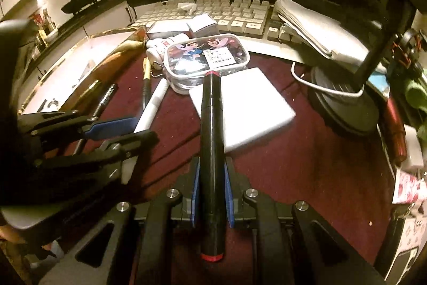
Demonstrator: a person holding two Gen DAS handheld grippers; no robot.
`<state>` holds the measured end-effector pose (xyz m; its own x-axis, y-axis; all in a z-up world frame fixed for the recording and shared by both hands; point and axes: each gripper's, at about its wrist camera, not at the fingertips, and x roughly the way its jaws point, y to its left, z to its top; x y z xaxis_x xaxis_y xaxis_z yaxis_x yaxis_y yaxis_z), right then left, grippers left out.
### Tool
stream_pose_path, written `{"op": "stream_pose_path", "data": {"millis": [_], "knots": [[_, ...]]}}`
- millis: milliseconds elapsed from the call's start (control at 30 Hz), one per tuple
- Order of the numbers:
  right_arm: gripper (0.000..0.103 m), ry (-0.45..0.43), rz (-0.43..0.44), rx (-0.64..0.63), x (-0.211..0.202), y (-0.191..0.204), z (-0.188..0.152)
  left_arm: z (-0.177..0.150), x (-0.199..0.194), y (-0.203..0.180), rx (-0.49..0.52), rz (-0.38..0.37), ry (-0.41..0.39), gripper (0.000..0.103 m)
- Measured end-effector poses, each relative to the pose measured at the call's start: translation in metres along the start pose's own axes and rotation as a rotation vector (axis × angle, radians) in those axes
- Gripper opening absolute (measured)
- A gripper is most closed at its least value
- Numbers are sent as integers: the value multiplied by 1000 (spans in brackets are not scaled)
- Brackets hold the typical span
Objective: Organize objects
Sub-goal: 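Grasp the white marker with the left gripper while the right gripper holds the black marker, then carry the white and black markers over the white tray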
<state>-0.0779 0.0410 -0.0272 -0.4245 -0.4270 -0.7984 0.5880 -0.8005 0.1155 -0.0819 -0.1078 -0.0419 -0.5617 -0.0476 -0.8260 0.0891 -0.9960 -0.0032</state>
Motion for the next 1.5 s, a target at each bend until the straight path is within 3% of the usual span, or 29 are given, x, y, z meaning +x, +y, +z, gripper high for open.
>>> {"op": "stream_pose_path", "data": {"millis": [600,1033,1500], "knots": [[15,-101,12,77,-35,-11,-8,-9,-7,-2,-41,-9,-84,14],[15,-125,36,85,-41,-10,-9,-11,-23,-7,-47,-46,-128,12],[15,-159,39,97,-56,-12,-14,-23,-66,18,-129,-191,-220,12]]}}
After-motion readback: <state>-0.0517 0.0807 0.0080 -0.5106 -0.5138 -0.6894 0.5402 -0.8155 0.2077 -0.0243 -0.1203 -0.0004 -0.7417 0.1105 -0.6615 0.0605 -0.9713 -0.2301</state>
